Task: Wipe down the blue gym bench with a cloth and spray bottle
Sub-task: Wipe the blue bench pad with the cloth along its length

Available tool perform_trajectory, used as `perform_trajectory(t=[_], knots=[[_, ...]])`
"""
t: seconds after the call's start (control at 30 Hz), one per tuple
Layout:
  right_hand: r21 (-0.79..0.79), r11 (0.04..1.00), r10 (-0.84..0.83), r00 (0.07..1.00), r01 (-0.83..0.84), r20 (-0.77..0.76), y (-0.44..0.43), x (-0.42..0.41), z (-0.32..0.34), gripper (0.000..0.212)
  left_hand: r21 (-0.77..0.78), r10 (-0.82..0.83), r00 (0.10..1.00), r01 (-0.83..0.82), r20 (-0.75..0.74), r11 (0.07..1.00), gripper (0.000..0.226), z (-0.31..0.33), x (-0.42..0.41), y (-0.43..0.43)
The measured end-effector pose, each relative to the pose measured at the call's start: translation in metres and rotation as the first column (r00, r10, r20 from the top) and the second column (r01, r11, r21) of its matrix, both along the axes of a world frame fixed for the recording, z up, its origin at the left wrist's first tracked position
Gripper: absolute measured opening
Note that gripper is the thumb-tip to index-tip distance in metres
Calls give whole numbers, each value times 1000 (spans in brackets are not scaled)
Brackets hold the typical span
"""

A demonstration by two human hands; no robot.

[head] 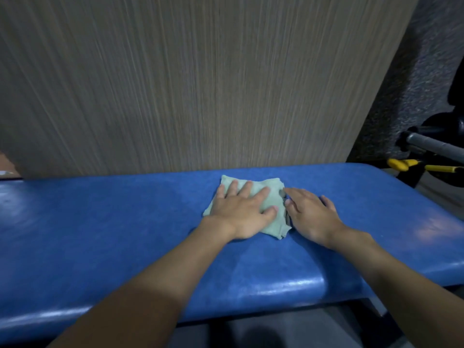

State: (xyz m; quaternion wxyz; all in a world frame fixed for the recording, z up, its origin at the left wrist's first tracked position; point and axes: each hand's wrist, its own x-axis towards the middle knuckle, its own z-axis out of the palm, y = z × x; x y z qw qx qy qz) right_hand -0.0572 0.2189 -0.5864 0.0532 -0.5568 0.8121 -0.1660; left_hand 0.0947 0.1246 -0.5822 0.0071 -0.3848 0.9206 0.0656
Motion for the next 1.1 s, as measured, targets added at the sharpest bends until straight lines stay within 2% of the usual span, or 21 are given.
perform_trajectory(t=[0.17,0.4,0.47,0.57,0.73,0.9,1.1], knots=[[20,1000,-5,998,6,-67,-16,20,7,46,-2,40,998,-40,38,999,66,0,43,-27],[156,953,272,959,-258,-81,-52,92,4,55,-13,139,990,-139,34,990,64,0,123,-53],[220,948,264,955,-231,-138,-58,103,4,57,-9,170,985,-170,33,985,64,0,145,-59],[204,956,255,943,-212,-212,-68,125,12,59,-16,200,980,-200,21,980,64,0,178,-68],[162,905,412,906,-394,-99,-93,198,13,63,-30,274,961,-273,27,962,63,2,228,-82],[241,875,465,866,-420,-182,-115,246,8,69,-26,379,925,-378,22,925,63,1,292,-100],[249,784,605,789,-568,-104,-145,327,11,66,-25,478,878,-478,17,878,63,0,358,-122]])
